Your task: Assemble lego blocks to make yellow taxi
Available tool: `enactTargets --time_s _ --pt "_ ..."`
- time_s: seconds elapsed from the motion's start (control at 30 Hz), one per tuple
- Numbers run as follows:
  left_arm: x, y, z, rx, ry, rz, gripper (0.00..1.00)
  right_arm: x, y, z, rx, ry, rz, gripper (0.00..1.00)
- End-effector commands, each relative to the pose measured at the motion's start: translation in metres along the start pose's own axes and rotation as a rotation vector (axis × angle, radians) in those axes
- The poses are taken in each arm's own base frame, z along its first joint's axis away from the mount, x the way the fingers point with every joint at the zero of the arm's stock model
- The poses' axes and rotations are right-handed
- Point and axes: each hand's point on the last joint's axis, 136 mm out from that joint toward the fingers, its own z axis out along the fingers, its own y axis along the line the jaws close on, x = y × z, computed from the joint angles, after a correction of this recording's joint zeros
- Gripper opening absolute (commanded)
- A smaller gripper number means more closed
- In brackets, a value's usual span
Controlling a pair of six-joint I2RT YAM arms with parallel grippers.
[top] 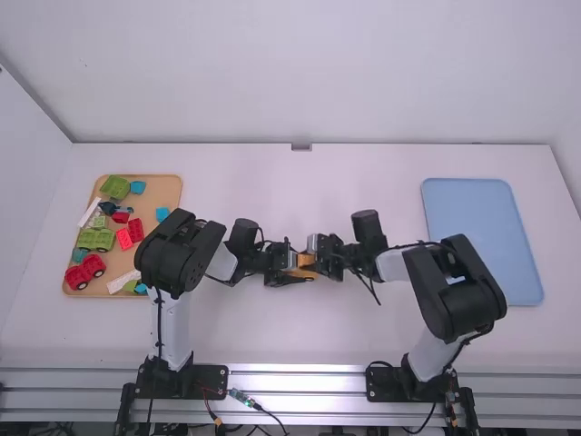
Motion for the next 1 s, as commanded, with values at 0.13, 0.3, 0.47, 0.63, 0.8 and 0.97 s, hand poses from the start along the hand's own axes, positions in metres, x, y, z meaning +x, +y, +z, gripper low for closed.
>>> enactTargets --time_s 0.13,0.3,0.47,0.63,0.8,0.97 --pt "0.005 0.001 0.001 -0.003 0.012 -0.008 0.41 -0.005 -0.004 0.002 -0.018 -0.018 0.017 0.00" --pt "0.005 0.001 0.001 -0.003 0.012 -0.008 0.41 -0.005 -0.003 0.002 -0.022 -0.022 0.018 0.00" --pt "0.005 0.001 0.001 -0.003 0.012 -0.008 0.41 -0.008 0.000 0.002 -0.035 -0.038 0.007 0.00" --pt "0.005 0.001 0.001 -0.003 0.012 -0.008 0.41 -0.009 0.002 0.005 -0.043 -0.033 0.001 0.00" --pt "0.005 0.001 0.001 -0.002 0.012 -0.009 0.40 -0.007 0.005 0.016 -0.035 0.014 -0.015 0.00" --pt "0.004 0.001 0.001 0.002 0.006 -0.007 0.40 -0.005 0.000 0.011 -0.020 0.013 -0.015 0.00"
